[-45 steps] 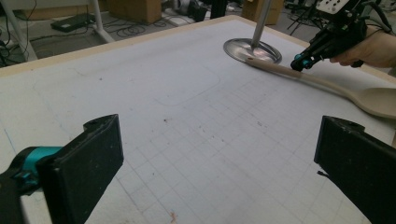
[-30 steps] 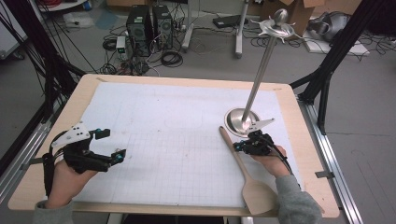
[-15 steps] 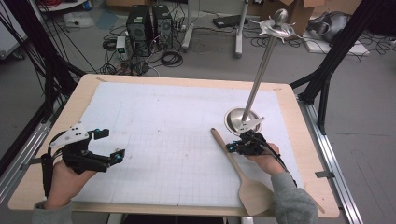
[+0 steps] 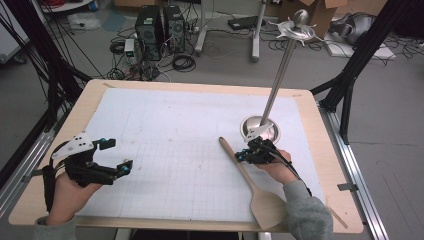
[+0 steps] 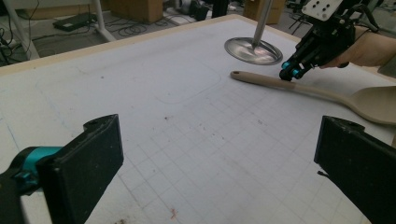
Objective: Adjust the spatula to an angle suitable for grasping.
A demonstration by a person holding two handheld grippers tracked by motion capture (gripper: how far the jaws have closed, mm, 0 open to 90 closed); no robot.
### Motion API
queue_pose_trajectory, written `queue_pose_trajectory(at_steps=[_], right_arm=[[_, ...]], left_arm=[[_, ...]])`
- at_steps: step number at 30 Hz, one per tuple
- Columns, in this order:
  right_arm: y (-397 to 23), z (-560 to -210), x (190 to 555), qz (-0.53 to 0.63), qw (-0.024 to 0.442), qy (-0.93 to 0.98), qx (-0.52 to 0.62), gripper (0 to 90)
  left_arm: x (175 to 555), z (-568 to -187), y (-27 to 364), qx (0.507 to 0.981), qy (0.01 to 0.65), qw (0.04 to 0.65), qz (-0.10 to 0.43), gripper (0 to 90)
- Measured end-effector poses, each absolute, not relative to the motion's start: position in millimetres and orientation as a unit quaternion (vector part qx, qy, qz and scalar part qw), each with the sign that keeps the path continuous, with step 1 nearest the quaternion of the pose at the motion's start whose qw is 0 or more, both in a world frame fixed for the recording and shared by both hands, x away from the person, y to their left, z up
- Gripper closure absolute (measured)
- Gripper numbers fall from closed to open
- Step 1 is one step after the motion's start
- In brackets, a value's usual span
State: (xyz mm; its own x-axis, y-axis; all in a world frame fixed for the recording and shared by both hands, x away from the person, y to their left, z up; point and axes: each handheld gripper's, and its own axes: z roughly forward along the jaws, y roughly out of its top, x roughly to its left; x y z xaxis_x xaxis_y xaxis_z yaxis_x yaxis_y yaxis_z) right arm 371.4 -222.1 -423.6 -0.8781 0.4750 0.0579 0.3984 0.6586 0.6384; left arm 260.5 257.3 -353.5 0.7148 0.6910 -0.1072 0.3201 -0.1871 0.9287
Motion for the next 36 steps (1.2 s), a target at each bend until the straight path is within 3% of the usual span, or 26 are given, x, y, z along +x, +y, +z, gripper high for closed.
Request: queue_pose_trajectory(at_steps=[19, 36], right_arm=[[-232, -393, 340, 0.366, 0.095, 0.893, 0.243, 90.0], [-240, -400, 302, 0.386, 0.075, 0.888, 0.240, 90.0]], left_arm=[[262, -351, 257, 0.749, 0.333, 0.546, 0.173, 1.7], [263, -351, 254, 0.752, 0.329, 0.544, 0.172, 1.7]])
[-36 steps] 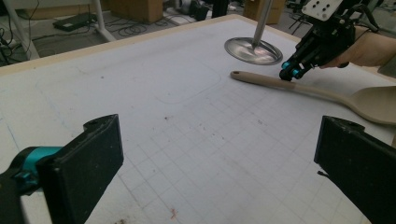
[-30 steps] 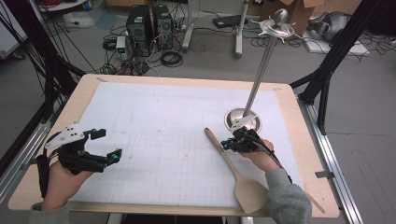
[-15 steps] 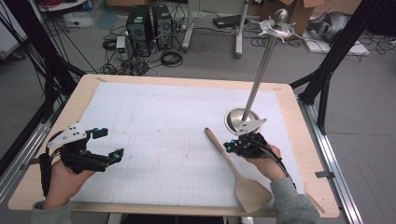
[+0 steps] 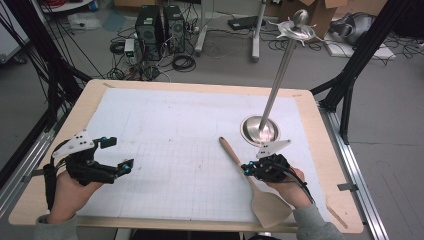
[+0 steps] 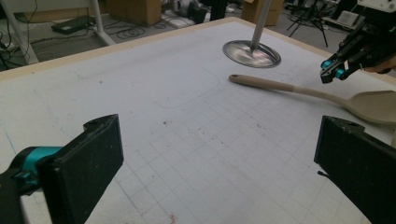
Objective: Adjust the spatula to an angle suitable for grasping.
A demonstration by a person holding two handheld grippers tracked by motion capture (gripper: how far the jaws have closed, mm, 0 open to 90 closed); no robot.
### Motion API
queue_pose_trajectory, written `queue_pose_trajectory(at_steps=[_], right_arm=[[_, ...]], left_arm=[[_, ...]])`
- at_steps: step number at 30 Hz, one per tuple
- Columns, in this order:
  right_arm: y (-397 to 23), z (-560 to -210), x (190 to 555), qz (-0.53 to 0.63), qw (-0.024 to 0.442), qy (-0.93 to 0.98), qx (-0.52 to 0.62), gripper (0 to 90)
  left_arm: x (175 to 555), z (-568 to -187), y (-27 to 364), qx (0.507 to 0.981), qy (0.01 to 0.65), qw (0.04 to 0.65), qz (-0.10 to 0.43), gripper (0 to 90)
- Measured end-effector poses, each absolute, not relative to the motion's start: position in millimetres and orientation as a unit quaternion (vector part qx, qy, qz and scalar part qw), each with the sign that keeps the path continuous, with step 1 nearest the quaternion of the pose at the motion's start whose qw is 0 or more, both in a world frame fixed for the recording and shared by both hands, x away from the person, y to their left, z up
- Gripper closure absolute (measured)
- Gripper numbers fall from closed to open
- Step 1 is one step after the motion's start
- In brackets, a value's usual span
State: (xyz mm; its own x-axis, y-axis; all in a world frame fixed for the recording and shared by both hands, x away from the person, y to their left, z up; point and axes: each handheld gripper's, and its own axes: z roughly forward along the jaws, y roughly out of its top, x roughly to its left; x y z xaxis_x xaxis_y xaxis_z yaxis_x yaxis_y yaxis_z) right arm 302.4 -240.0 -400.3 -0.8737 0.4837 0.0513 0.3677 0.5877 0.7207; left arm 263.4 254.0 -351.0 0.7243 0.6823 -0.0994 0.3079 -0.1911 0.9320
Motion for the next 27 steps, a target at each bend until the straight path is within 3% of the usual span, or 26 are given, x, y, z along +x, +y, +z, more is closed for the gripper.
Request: queue_pose_trajectory(at_steps=[27], right_arm=[[-239, -424, 284, 0.347, 0.059, 0.899, 0.260, 90.0]], left_arm=[[266, -354, 250, 0.755, 0.331, 0.541, 0.167, 1.7]])
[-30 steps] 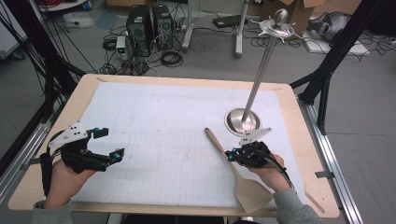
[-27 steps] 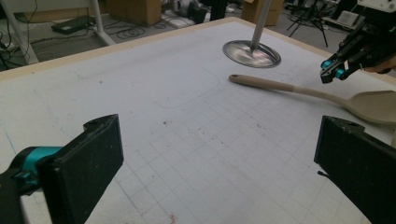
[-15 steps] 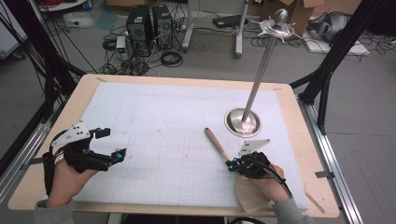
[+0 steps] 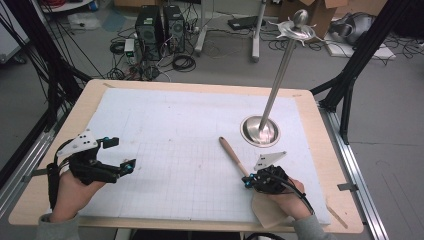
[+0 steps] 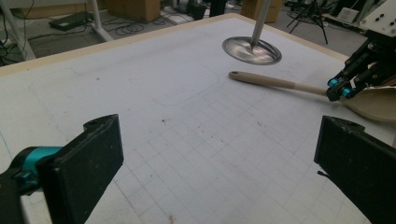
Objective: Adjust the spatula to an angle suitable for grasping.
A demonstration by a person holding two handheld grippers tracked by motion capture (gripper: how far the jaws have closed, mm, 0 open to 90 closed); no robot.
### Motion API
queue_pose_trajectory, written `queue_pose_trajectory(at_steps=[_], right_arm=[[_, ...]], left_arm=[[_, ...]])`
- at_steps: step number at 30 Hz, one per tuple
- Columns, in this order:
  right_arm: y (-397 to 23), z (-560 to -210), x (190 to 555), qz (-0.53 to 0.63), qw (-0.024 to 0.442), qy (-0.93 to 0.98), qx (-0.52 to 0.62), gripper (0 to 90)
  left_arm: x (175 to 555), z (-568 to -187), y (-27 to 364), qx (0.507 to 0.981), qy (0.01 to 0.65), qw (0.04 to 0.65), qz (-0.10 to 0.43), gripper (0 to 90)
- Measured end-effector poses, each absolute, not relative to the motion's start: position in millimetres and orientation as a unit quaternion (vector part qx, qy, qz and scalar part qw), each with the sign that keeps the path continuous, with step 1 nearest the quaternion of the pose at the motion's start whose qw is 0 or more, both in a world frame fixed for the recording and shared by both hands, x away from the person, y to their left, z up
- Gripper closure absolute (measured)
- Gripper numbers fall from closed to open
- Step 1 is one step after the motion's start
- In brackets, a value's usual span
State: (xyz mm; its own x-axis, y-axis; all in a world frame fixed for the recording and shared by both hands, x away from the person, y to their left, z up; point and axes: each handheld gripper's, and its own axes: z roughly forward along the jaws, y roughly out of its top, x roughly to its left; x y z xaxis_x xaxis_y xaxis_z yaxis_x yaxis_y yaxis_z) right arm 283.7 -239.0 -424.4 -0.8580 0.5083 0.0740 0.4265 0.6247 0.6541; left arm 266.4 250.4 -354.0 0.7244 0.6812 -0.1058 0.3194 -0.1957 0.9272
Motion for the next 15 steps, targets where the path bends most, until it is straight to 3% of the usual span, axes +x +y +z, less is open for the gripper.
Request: queue_pose_trajectory(at_steps=[15], right_arm=[[-239.0, -419.6, 284.0, 0.326, 0.077, 0.908, 0.254, 90.0]], left_arm=[[265.9, -353.3, 251.4, 0.754, 0.331, 0.542, 0.168, 1.7]])
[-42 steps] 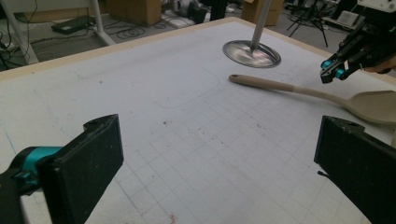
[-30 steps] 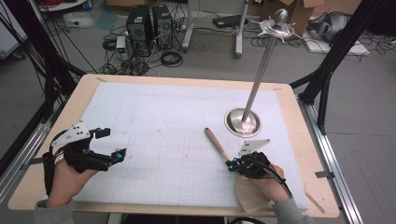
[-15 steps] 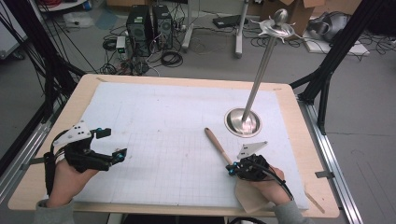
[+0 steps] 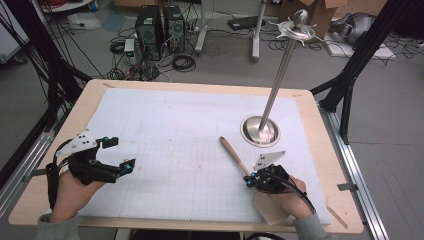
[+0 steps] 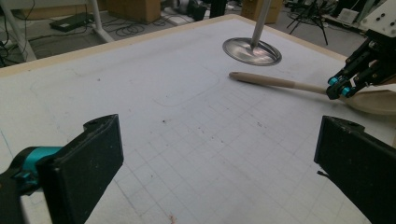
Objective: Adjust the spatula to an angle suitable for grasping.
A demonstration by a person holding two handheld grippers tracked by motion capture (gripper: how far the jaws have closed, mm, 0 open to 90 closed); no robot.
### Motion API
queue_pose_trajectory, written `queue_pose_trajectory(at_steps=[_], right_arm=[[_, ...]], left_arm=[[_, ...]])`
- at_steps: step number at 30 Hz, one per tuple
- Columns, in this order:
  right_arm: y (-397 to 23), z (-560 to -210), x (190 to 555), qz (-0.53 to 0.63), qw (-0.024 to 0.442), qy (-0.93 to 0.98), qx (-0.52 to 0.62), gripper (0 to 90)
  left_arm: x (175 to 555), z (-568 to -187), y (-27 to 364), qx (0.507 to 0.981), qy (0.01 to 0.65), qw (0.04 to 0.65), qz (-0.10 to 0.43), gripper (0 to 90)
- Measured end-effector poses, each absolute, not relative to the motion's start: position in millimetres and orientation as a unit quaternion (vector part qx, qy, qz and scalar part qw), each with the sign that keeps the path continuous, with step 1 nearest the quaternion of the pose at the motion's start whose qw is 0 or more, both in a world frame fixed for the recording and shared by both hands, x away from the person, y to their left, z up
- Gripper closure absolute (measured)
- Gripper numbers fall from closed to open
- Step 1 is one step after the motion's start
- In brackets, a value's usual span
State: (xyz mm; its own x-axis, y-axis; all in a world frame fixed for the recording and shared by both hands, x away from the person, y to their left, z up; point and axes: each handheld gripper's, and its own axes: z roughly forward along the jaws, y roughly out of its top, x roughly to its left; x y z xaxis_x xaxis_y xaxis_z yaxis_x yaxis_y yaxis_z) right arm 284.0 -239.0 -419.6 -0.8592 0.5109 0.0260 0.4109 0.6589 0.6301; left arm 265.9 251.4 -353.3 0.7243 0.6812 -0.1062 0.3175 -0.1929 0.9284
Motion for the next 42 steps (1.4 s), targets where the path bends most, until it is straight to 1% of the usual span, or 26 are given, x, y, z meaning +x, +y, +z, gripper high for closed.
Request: queue_pose_trajectory(at_steps=[3, 17, 21, 29, 32, 38, 42], right_arm=[[-239, -421, 283, 0.318, 0.076, 0.911, 0.253, 90.0], [-257, -421, 288, 0.305, 0.105, 0.907, 0.273, 90.0], [-258, -421, 287, 0.304, 0.107, 0.907, 0.273, 90.0], [-257, -411, 287, 0.338, 0.116, 0.885, 0.297, 90.0], [-254, -406, 291, 0.342, 0.126, 0.878, 0.310, 90.0], [-249, -404, 313, 0.339, 0.138, 0.858, 0.360, 90.0], [-246, -404, 323, 0.344, 0.136, 0.853, 0.367, 90.0]], left_arm=[[266, -353, 252, 0.754, 0.331, 0.541, 0.169, 1.7], [266, -354, 250, 0.755, 0.332, 0.540, 0.169, 1.7], [267, -354, 251, 0.755, 0.332, 0.539, 0.168, 1.7], [267, -354, 249, 0.757, 0.331, 0.537, 0.169, 1.7], [267, -354, 249, 0.757, 0.330, 0.538, 0.168, 1.7], [268, -354, 249, 0.757, 0.331, 0.538, 0.168, 1.7], [268, -355, 250, 0.756, 0.334, 0.538, 0.167, 1.7]])
